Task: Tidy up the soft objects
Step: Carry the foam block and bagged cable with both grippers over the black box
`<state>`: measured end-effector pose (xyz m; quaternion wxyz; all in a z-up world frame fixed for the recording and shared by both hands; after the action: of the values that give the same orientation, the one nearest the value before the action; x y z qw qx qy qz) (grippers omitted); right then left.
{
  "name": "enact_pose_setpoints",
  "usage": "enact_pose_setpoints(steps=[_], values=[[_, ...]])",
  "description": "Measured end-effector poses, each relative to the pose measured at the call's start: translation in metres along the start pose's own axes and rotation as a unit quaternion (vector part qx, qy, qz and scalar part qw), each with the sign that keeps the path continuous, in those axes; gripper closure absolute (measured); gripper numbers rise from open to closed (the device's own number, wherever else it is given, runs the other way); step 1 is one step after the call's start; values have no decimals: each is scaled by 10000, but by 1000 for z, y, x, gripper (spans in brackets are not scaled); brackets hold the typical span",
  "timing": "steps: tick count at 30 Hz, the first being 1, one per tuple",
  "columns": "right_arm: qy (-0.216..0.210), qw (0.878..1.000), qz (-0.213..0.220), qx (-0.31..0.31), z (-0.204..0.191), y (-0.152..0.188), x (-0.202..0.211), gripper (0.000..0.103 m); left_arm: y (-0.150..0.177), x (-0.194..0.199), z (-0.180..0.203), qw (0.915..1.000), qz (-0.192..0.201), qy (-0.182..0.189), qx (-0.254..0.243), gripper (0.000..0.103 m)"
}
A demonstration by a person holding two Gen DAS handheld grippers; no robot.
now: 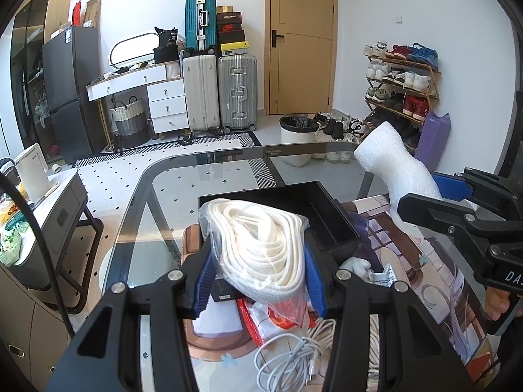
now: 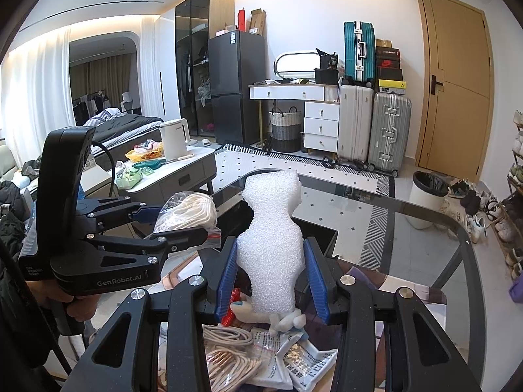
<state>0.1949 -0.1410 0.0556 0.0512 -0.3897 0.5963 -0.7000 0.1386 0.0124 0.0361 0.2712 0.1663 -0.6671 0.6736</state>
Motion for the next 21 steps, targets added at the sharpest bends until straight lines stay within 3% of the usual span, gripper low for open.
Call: enact_pose_setpoints(steps=[21], values=[[-17,9995,-293,-101,18,6,-46,62,-8,-52,-9,9997,-207,-6,97,56]])
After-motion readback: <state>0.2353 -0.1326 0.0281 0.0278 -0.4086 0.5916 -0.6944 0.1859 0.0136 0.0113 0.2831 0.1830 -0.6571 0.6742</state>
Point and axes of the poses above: each gripper's, at about its wrist camera, not at the fingertips, and x roughly against the way its jaws point, z to its right, y to its underside, the point moved 7 cm from there along -x, roughly the way its jaws point, and after that the axes turned 4 degrees about y, right-handed, at the moved point
